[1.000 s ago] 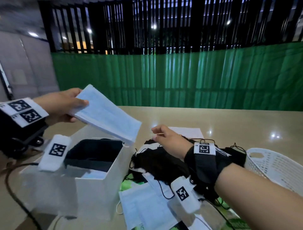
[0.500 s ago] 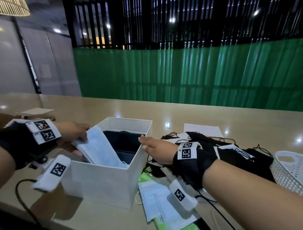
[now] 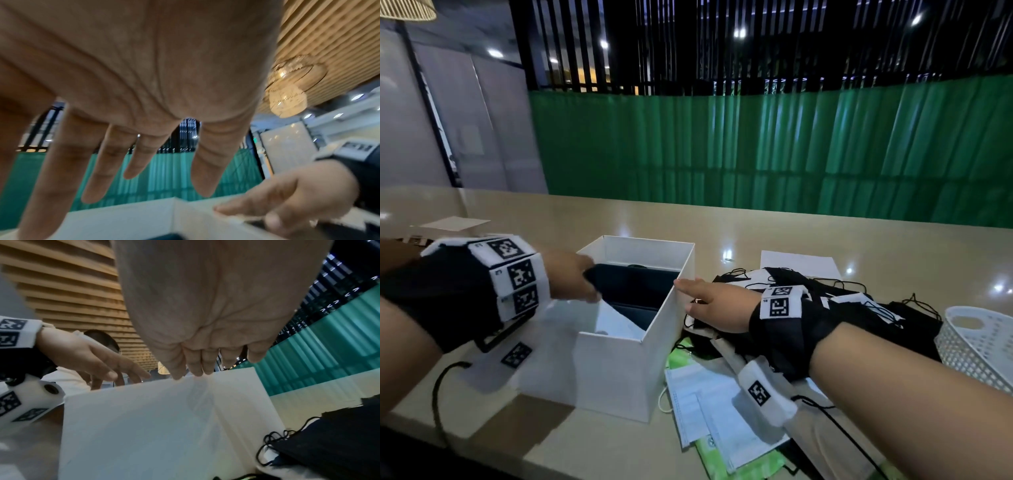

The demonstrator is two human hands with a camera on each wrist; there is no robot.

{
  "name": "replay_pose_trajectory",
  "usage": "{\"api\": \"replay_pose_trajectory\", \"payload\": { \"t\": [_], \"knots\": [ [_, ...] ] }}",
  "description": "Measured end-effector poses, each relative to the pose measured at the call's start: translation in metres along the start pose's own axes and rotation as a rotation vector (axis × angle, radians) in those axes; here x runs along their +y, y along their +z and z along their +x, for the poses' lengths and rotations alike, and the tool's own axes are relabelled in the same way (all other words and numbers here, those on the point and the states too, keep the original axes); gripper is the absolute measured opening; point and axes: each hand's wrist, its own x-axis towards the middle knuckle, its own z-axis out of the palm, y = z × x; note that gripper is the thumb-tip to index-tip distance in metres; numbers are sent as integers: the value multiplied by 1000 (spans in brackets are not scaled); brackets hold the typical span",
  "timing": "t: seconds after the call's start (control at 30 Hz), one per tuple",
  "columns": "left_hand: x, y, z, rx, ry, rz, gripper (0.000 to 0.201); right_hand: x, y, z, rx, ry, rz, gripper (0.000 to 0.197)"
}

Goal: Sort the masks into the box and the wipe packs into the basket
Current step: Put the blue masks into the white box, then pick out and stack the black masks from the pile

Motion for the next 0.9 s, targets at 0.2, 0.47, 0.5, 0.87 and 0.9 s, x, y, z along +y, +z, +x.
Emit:
{"api": "replay_pose_trajectory", "payload": {
  "t": [0.2, 0.47, 0.5, 0.87, 0.9],
  "knots": [
    [51, -20, -20, -16, 318, -152, 44, 42, -25, -44, 60, 208, 33, 41],
    [140, -15, -1, -83, 533, -357, 44, 139, -29, -104, 224, 663, 223, 24],
    [152, -12, 5, -103, 539, -433, 46, 148, -28, -109, 237, 707, 257, 26],
    [226, 86, 67, -144, 199, -480, 67, 178, -6, -136, 160, 743, 249, 31],
    [227, 93, 70, -166, 176, -480, 70, 178, -4, -136, 157, 732, 257, 25]
  ]
}}
